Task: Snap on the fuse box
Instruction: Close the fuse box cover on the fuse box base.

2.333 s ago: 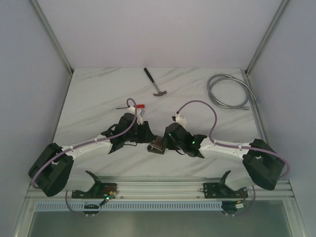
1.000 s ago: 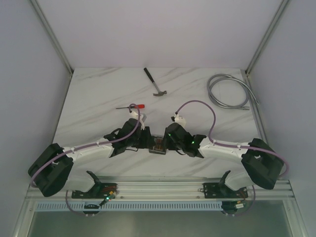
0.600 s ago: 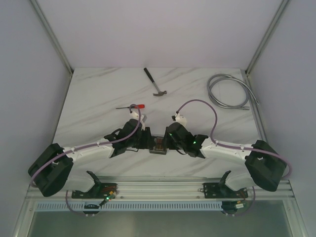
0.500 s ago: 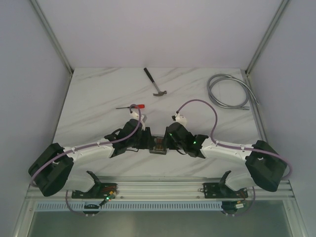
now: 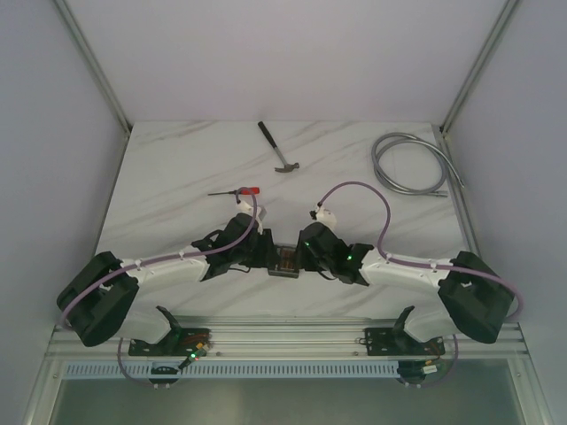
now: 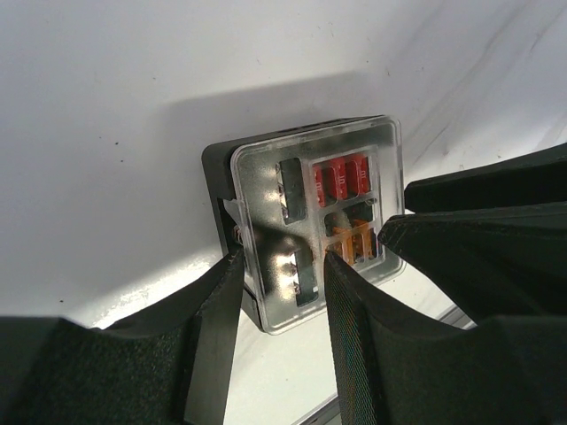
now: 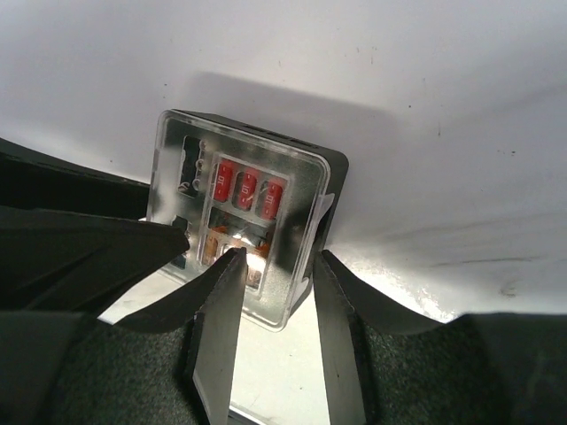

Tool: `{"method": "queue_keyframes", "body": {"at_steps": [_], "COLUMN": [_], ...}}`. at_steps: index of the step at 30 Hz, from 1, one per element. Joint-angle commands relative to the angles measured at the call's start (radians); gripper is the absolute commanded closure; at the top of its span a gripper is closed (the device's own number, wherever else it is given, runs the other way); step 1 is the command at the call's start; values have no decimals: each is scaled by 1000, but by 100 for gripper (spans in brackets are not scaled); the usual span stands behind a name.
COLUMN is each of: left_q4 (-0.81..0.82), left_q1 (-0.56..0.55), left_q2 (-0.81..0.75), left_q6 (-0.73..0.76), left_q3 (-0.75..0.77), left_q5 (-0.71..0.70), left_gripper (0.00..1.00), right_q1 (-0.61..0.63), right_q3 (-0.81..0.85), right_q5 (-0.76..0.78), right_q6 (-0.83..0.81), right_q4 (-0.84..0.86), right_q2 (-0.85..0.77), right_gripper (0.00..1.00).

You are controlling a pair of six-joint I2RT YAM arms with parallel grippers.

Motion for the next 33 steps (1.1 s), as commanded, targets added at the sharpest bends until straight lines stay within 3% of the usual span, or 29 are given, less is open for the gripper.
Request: {"method": "queue_keyframes", "body": {"at_steps": [1,10,23,33], "left_q4": [-20,-30,-38,-12], "left_q1": [-6,-6,-6,-6], "left_q2": [-1,-11,-33,-47], "left_q6": [7,-2,-65,-107], "left_q3": [29,27,8,-24], "left_q5": [-26,-54,-60,14], "left_gripper": [49,48,29,32], "right_q1": [5,5,4,14], "right_q3": [-20,-11,-13,-39], "right_q5": [13,12,44,-16], "right_q6": [16,8,31,79], "right_q4": [37,41,-19,-4], "right_q2": [17,-13,-52,-32], "right_gripper": [58,58,55,57]}}
